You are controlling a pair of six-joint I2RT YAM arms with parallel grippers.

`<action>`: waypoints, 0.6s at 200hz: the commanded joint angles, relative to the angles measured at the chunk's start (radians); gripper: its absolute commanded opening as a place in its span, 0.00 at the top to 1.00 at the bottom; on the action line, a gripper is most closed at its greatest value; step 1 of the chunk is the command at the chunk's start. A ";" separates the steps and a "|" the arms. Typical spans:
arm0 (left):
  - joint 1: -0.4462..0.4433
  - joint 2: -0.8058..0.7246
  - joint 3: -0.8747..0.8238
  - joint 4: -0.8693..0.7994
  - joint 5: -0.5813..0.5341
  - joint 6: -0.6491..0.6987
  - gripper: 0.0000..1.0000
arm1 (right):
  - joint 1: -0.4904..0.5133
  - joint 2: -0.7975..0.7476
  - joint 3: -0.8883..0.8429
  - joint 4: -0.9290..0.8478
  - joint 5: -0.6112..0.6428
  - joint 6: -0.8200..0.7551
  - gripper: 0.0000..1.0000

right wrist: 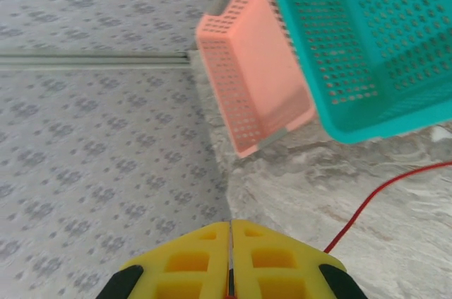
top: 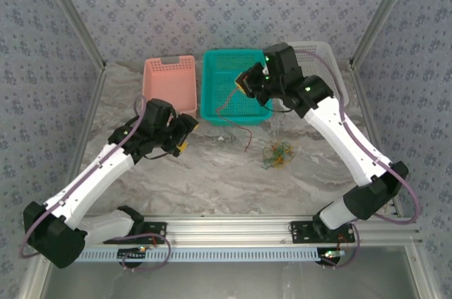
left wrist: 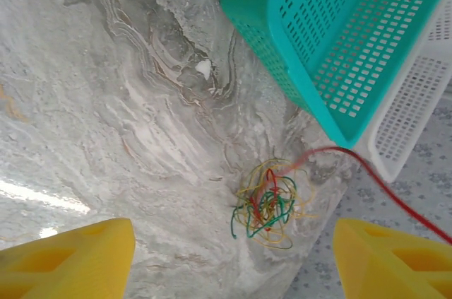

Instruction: Untangle the cables

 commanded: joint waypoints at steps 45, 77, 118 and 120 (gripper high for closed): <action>0.006 -0.036 0.035 -0.102 -0.048 0.111 0.28 | -0.039 0.159 0.360 -0.149 0.022 -0.131 1.00; 0.006 -0.047 0.055 -0.140 -0.059 0.128 0.29 | -0.068 0.302 0.560 -0.227 0.078 -0.180 1.00; 0.006 -0.075 0.055 -0.174 -0.074 0.124 0.30 | -0.101 0.443 0.677 -0.301 0.143 -0.183 1.00; 0.005 -0.076 0.055 -0.176 -0.073 0.125 0.29 | -0.102 0.448 0.681 -0.306 0.146 -0.181 1.00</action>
